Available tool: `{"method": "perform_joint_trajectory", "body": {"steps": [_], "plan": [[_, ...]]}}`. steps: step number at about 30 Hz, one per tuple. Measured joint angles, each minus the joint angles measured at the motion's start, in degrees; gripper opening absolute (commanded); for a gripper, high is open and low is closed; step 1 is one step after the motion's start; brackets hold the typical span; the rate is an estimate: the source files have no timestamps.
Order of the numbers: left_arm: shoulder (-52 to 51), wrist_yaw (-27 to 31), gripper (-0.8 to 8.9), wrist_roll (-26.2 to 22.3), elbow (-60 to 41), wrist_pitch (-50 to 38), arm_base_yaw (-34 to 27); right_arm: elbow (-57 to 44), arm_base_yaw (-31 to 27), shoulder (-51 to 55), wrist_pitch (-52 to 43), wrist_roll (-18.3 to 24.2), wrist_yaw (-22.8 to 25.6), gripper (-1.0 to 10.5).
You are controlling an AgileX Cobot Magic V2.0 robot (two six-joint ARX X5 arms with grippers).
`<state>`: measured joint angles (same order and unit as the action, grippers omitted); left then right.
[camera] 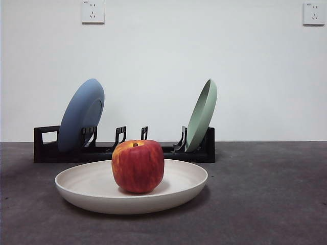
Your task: Take the yellow plate from the plate rack,put the plate on the table,take the apple from the table,put the apple in the plate
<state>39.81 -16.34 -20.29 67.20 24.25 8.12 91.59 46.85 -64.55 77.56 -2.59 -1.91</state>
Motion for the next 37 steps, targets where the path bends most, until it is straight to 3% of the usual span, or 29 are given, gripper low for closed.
{"method": "perform_joint_trajectory", "body": {"steps": [10, 17, 27, 37], "plan": [[-17.75, 1.81, -0.03, 7.39, -33.35, -19.43, -10.12, 0.00, 0.00, 0.00, 0.00, 0.00, 0.00, 0.0], [-27.52, 5.31, -0.03, 14.60, -52.68, -20.44, -11.39, 0.00, 0.00, 0.00, 0.00, 0.00, 0.00, 0.0], [-38.82, 7.91, -0.03, 22.58, -66.10, -20.35, -11.45, 0.00, 0.00, 0.00, 0.00, 0.00, 0.02, 0.0], [-39.47, 10.69, -0.03, 25.11, -66.16, -14.47, -11.45, 0.00, 0.00, 0.00, 0.00, 0.00, 0.00, 0.0]]}}
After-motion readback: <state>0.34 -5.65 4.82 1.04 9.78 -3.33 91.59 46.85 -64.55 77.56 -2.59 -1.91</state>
